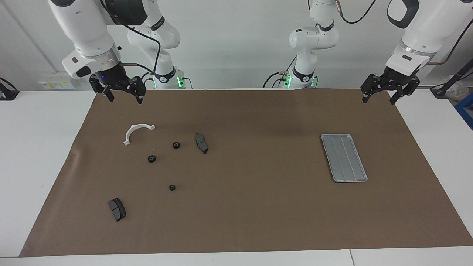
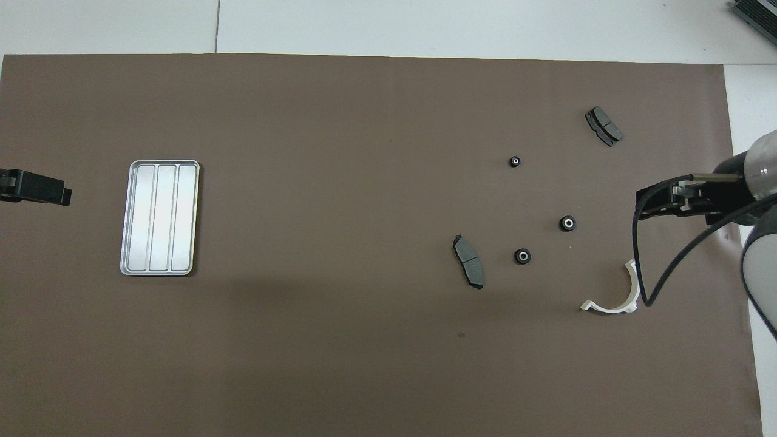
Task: Pick bearing gear from pile to tray
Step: 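Grasp a small black bearing gear with the right gripper and lift it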
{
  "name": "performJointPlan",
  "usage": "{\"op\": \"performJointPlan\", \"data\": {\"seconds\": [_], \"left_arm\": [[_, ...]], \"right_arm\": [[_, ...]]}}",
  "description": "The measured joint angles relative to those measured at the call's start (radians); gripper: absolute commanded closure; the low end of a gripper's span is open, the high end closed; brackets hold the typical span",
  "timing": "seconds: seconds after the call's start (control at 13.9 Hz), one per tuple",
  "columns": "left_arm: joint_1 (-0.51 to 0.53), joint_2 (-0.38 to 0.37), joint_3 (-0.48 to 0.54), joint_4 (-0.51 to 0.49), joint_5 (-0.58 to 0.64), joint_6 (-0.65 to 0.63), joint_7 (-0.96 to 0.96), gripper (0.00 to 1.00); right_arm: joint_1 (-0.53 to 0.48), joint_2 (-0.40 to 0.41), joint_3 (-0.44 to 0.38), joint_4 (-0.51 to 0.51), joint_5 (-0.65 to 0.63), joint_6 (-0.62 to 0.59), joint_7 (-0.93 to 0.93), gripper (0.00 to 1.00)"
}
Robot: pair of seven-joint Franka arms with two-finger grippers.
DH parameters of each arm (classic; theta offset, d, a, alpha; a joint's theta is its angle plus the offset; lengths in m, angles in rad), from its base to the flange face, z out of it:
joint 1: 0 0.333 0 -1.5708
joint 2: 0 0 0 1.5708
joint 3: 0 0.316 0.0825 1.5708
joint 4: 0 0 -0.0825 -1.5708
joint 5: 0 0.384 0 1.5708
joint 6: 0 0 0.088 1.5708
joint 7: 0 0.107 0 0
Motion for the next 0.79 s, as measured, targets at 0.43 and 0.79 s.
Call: {"op": "performJointPlan", "data": {"seconds": [0.43,0.79], "left_arm": [[0.000,0.000,0.000,-0.002,0.000,0.000,0.000,0.00],[0.001,0.000,0.007,-0.002,0.000,0.000,-0.001,0.00]], "right_arm": [[-0.001,0.000,0.000,-0.003,0.000,0.006,0.000,0.00],[-0.011,-0.030,-0.001,-0.121,0.000,0.162,0.000,0.00]]}}
